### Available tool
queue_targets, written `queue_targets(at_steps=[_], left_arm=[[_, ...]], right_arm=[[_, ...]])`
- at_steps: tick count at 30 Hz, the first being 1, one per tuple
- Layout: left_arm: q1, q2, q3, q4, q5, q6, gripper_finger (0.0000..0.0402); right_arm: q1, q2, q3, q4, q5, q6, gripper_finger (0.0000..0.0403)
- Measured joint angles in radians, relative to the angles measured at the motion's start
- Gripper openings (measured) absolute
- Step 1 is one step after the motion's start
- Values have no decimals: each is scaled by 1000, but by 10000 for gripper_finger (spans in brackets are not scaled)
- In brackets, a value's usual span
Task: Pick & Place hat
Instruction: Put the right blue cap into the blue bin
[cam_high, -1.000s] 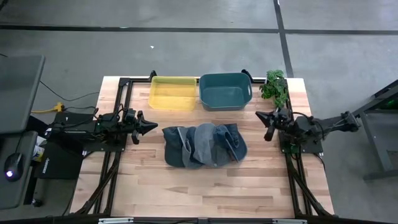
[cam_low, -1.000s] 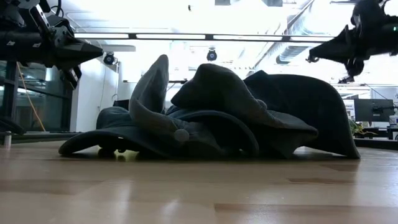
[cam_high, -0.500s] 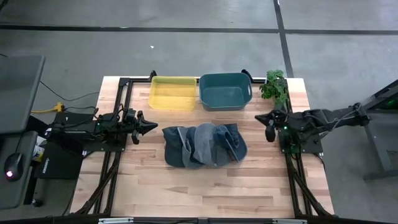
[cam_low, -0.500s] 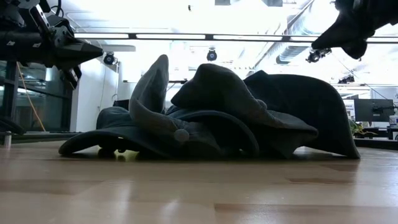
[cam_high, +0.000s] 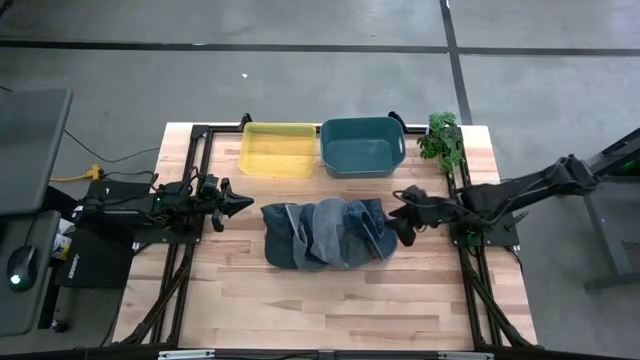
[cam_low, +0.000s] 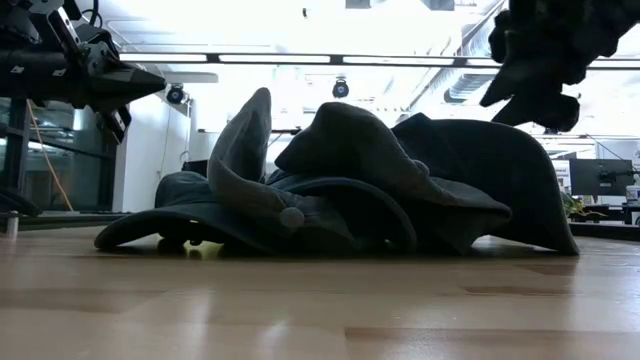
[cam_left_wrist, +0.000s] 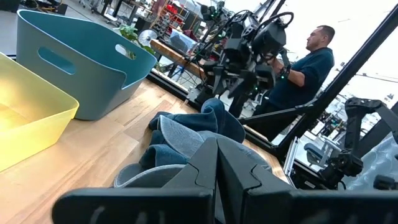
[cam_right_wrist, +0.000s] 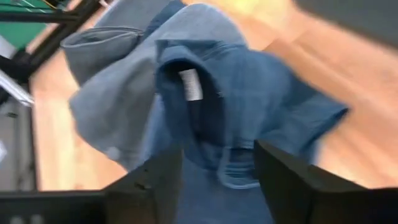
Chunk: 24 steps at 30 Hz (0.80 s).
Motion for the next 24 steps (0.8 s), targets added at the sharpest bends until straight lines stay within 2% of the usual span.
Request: queue_targets(at_steps=[5,9,24], left_arm=[[0,0,0,0,0,0,0],[0,0,0,0,0,0,0],[0,0,0,0,0,0,0]], right_arm=[[0,84,0,150,-79,10,265],[0,134,0,204,-111,-56,291],[1,302,2,239,-118,-169,299]])
